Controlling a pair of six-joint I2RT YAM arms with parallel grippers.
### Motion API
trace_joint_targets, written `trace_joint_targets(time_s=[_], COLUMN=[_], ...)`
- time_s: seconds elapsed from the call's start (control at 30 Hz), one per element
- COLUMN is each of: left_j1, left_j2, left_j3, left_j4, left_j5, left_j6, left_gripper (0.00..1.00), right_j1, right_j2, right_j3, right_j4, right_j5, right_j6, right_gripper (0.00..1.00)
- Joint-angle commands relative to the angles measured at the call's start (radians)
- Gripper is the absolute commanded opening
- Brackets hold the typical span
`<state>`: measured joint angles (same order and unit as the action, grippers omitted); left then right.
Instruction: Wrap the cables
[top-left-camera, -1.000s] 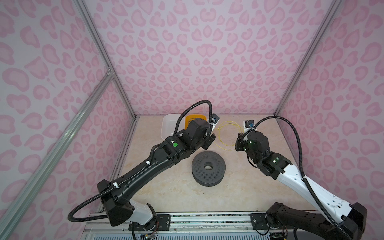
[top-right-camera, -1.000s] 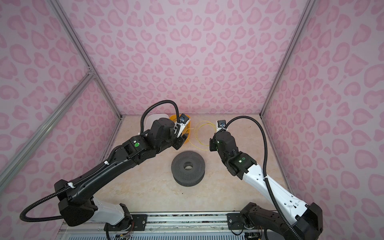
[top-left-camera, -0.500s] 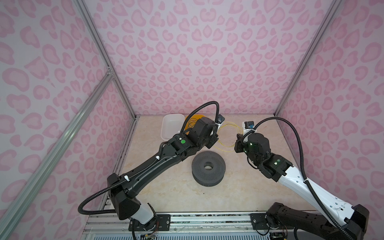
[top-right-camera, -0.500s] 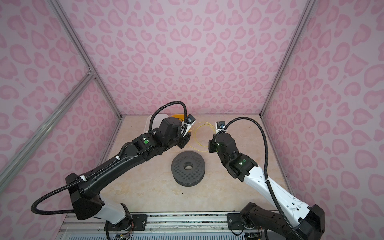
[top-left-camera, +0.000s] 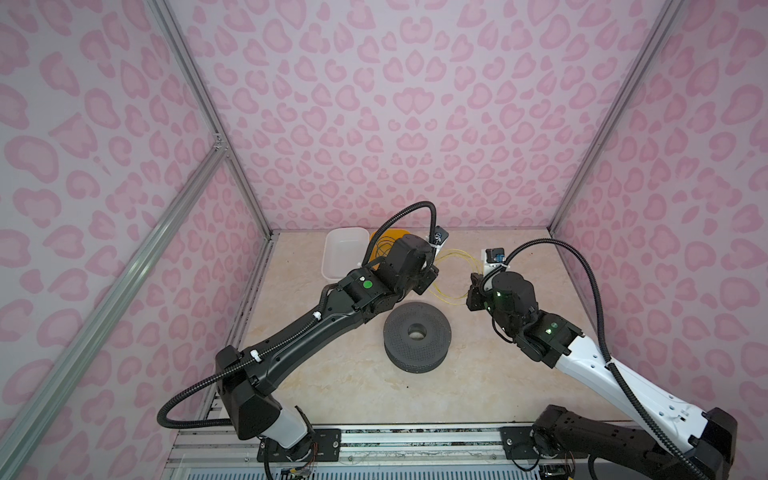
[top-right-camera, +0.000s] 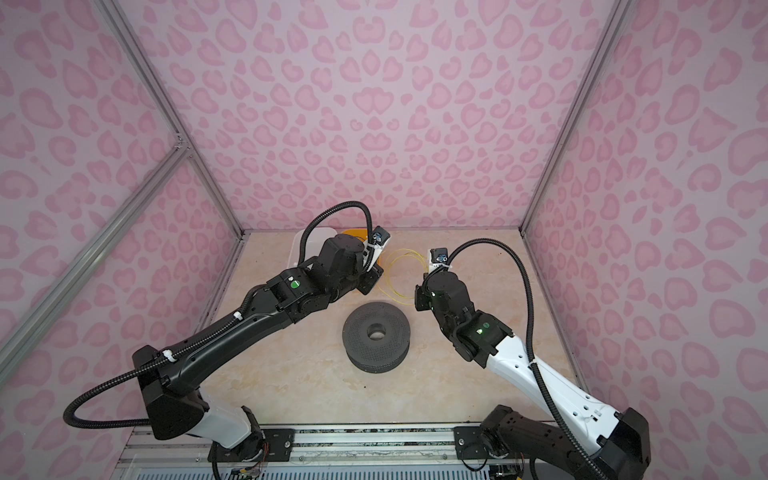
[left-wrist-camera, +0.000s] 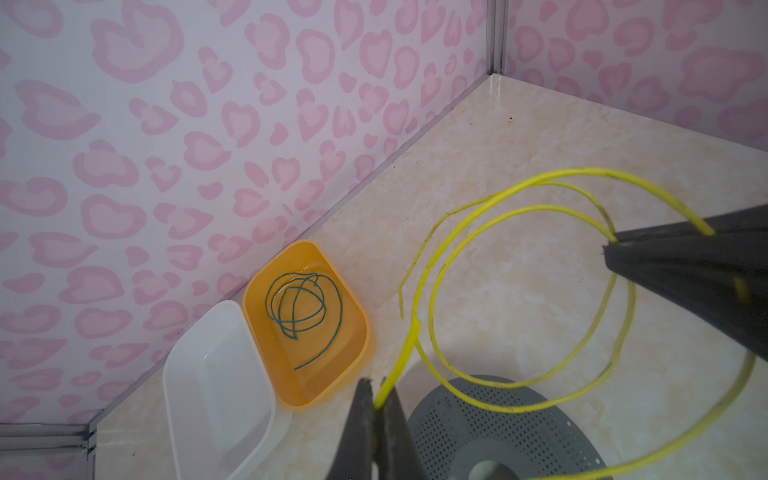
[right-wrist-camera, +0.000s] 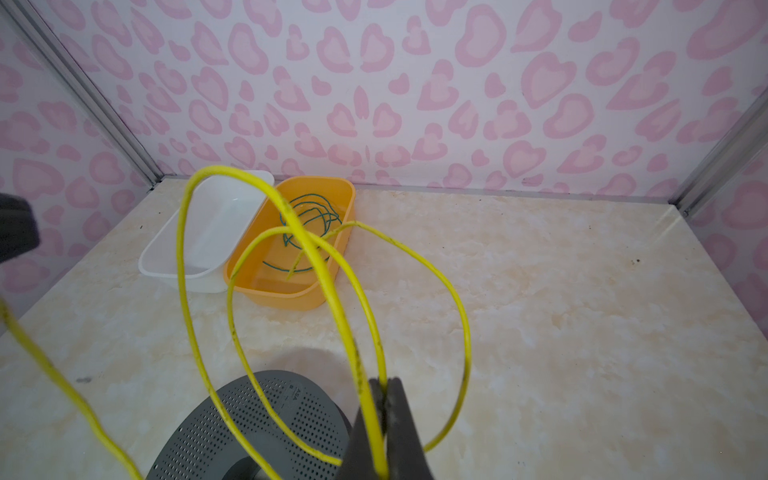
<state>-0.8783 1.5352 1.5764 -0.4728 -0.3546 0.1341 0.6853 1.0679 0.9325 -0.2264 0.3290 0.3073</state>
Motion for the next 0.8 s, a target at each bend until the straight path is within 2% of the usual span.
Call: trace_joint_targets(time_s=[0.0,0.17,0.33,0.57,0.77], left_j1=[0.032,0.130,0.196,0.212,0.222], left_j2=[-0.042,-0.128,-0.202,-0.239,-0.284], left_j3=[-0.035,-0.170,-0.329,-0.446,-0.537], left_j4=[0.104,0.291,0.515,0.698,0.773], left_j5=[0.017,0.153,0.222,0.204,0.163], left_j6=[-0.087,-0.290,-0.493,-0.698,-0.827], left_gripper=[0.03,0.03,0.04,0.03,0.05], right_j1=[0.001,0.005,0.005,0.010,0.008], right_j2=[-0.004,-0.045,-0.066,-0.034,-0.024], right_j3=[-0.020,-0.115,-0.192,-0.232,-0.208], right_j4=[0.041,0.175,0.347,0.533,0.515], right_j5=[0.037,0.114,0.155,0.215,0.242], right_j6=[0.030,0.140,0.270,0.397,0.445], right_gripper=[0.00,0.00,0.00,0.00,0.00])
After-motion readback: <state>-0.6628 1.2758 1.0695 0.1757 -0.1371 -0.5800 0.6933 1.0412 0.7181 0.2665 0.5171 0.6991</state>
